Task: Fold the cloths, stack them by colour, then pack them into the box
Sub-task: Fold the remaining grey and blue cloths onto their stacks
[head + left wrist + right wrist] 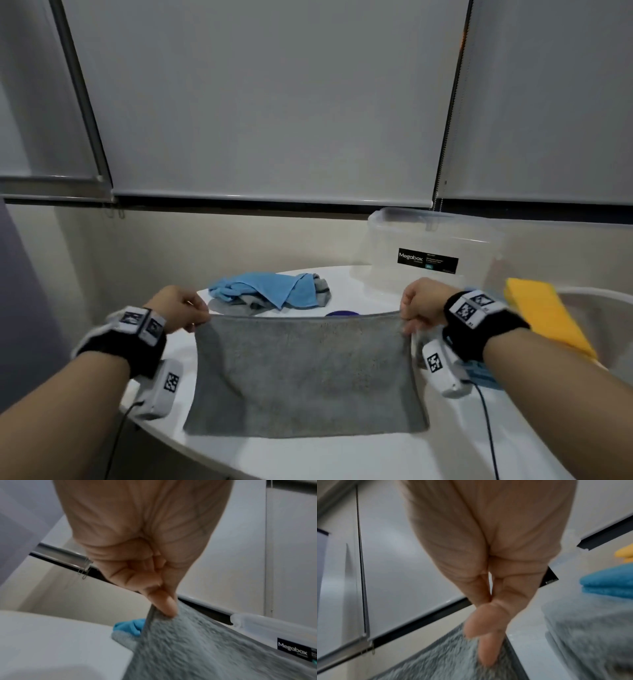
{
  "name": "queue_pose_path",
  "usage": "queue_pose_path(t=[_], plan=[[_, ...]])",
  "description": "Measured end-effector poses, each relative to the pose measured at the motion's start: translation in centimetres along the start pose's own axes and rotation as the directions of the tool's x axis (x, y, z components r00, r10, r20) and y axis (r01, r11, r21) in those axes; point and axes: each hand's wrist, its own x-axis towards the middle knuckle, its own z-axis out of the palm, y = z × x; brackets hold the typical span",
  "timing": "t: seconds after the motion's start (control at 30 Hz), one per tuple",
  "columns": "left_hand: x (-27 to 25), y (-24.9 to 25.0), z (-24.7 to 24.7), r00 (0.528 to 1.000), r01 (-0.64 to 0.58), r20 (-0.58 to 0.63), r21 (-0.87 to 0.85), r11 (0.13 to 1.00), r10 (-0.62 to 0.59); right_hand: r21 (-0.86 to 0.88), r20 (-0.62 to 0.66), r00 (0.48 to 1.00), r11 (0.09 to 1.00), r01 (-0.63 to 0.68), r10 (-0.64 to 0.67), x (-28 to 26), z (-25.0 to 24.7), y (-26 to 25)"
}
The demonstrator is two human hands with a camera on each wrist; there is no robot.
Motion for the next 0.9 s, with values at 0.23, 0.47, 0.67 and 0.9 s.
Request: queue_pose_path(t=[0.23, 0.47, 0.67, 0.9], plan=[[3.0, -1.3, 5.9, 0.972, 0.063, -0.221, -0.080, 0.995, -0.080, -0.099, -0.184, 0.982, 0.994, -0.052, 0.033, 4.0, 4.7, 0.5], [1.8, 1.8, 9.6, 0.990, -0.118, 0.106, 0.323, 0.939, 0.088, -0.412, -0.105, 0.980, 0.904, 0.114, -0.172, 3.8, 9.0, -0.9], [-0.6, 8.5, 14.9, 0.840, -0.415, 0.532, 0.497, 0.762, 0.110, -0.593, 0.243, 0.942, 0.733, 0.332, -0.230, 3.3, 16.3, -4.6], [0.6, 7.0, 16.5, 0.813, -0.313, 0.573, 0.575, 0.756, -0.099, -0.643, 0.240, 0.970, 0.740, 0.196, -0.048, 5.6, 17.6, -1.6]])
